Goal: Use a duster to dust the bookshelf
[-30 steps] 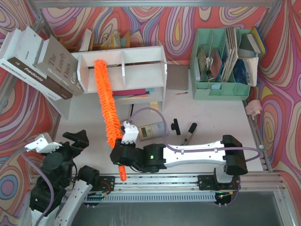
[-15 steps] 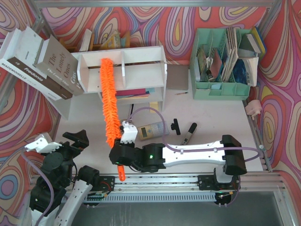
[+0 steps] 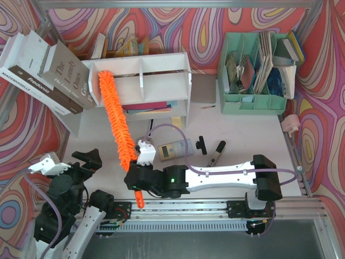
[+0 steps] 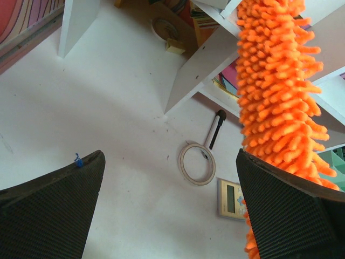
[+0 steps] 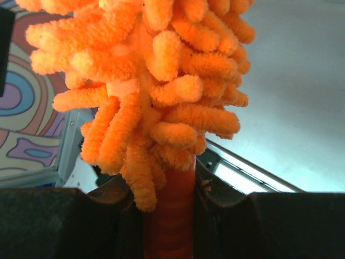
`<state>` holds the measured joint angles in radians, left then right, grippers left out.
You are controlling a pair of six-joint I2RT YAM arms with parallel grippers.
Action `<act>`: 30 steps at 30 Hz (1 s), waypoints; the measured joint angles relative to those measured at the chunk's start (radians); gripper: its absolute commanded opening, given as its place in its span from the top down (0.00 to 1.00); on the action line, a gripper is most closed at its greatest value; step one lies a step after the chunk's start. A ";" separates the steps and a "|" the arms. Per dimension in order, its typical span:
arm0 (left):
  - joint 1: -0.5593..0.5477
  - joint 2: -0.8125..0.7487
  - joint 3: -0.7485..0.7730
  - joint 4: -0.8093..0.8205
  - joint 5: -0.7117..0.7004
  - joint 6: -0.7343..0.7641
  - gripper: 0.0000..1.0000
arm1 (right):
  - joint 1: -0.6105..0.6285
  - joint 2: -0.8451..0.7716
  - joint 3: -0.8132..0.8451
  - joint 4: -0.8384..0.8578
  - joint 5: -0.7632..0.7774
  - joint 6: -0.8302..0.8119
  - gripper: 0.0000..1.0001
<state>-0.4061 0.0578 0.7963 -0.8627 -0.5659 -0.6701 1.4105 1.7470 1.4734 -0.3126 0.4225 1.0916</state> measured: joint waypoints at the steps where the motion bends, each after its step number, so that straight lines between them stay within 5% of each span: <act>1: 0.000 0.000 0.000 0.000 0.000 0.000 0.02 | 0.001 -0.011 -0.015 -0.009 0.016 0.019 1.00; 14: 0.000 0.000 0.000 0.000 0.000 0.000 0.02 | 0.004 -0.083 -0.071 -0.108 0.126 0.166 1.00; 30: 0.000 0.000 0.000 0.000 0.000 0.000 0.01 | 0.002 -0.016 -0.029 0.033 -0.015 -0.032 1.00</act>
<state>-0.4061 0.0578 0.7963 -0.8623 -0.5659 -0.6704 1.4124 1.7313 1.4445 -0.2794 0.4072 1.0595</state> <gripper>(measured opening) 0.984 0.339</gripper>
